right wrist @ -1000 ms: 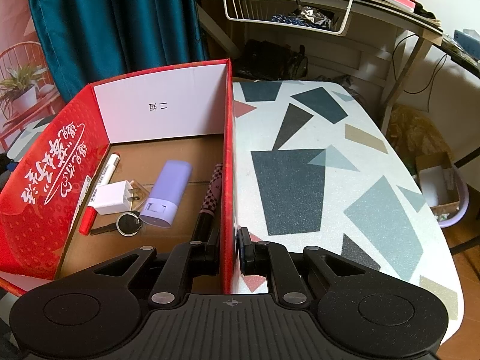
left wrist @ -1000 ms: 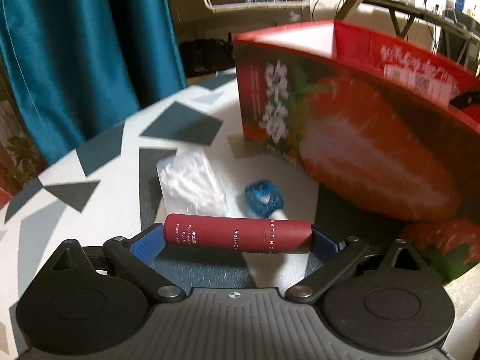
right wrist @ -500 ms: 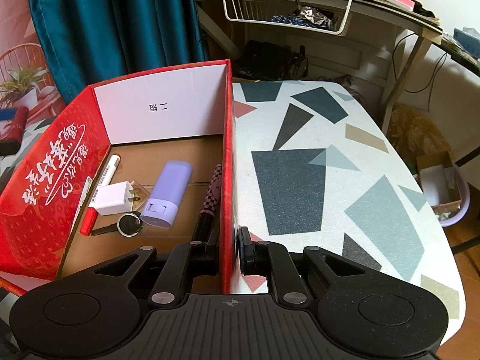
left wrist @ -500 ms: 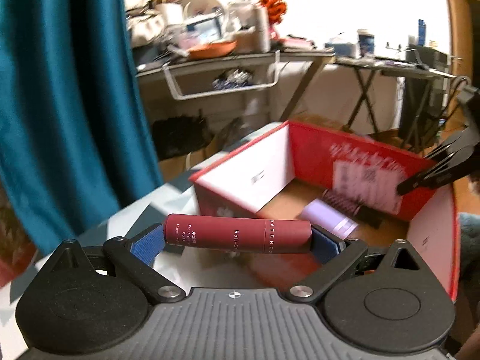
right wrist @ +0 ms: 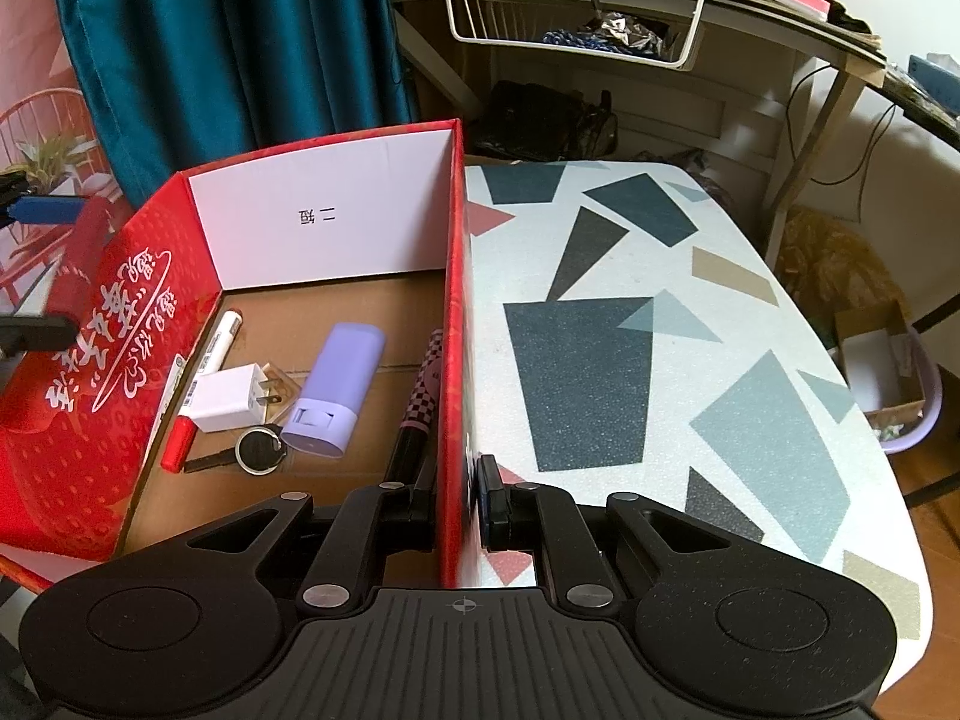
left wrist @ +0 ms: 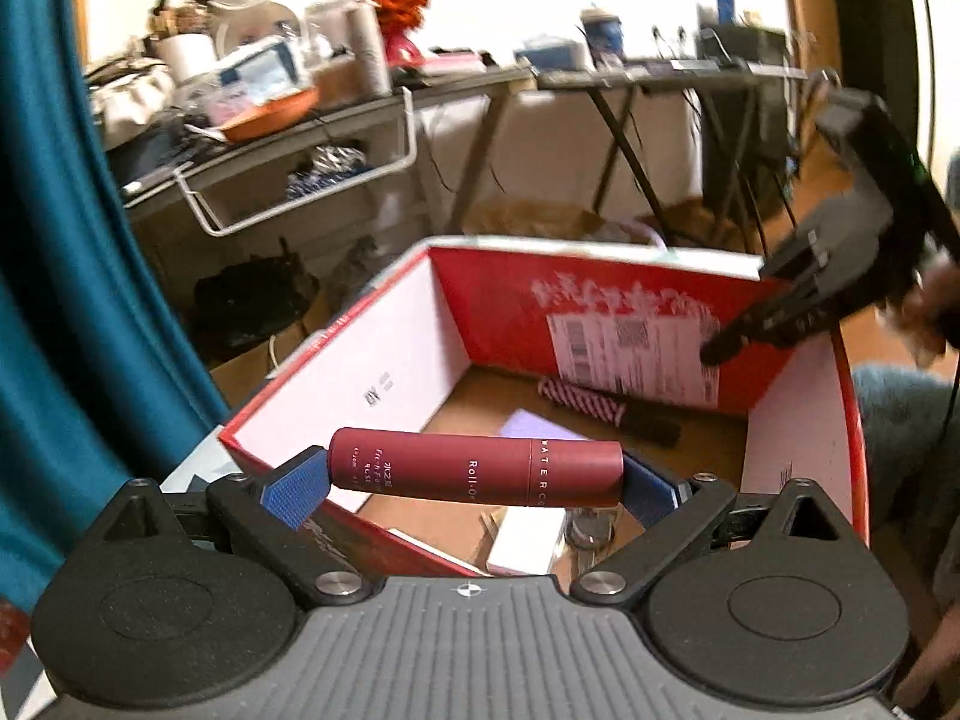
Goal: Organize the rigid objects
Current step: 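Carry the red lipstick tube into the red box and open the left gripper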
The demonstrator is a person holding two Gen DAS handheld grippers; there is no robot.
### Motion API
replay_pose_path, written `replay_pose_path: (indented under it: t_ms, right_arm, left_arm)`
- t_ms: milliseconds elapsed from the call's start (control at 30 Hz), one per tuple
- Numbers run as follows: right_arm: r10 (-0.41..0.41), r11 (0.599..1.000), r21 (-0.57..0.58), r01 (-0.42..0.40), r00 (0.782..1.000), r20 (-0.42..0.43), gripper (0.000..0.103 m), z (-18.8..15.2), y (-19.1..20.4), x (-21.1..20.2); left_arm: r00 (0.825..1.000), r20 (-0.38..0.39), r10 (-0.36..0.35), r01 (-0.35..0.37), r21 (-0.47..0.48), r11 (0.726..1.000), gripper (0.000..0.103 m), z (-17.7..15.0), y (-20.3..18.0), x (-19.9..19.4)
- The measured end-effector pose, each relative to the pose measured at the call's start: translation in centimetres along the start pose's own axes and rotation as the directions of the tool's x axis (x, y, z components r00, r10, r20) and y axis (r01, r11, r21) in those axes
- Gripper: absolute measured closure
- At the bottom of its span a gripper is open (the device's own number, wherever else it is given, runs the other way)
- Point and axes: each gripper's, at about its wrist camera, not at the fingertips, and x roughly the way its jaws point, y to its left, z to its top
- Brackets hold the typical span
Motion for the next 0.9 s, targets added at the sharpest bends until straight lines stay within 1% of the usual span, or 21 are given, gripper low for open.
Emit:
replay_pose_path:
  t_ms: [133, 300, 533, 767, 900]
  right_arm:
    - [-0.001, 1.0, -0.005, 0.001, 1.0, -0.001, 0.092, 0.0, 0.1, 0.0]
    - [-0.001, 1.0, -0.005, 0.001, 1.0, -0.001, 0.092, 0.0, 0.0, 0.0]
    - [-0.002, 1.0, -0.006, 0.002, 1.0, -0.001, 0.092, 0.0, 0.0, 0.0]
    - [-0.001, 1.0, -0.006, 0.001, 1.0, -0.001, 0.091, 0.0, 0.0, 0.0]
    - [0.0, 1.0, -0.005, 0.0, 1.0, -0.001, 0.091, 0.0, 0.0, 0.0]
  left_arm:
    - [0.999, -0.035, 0.001, 0.0, 0.039, 0.999, 0.002, -0.1, -0.2, 0.9]
    - [0.997, -0.076, 0.009, -0.005, 0.056, 0.998, 0.002, -0.4, -0.1, 1.6]
    - [0.996, -0.08, 0.034, -0.026, 0.094, 0.995, 0.002, -0.6, -0.6, 1.7]
    - [0.995, -0.092, 0.03, -0.024, 0.068, 0.997, 0.002, -0.9, -0.1, 1.4]
    - [0.995, -0.094, 0.039, -0.034, 0.055, 0.998, 0.002, -1.2, 0.1, 1.4]
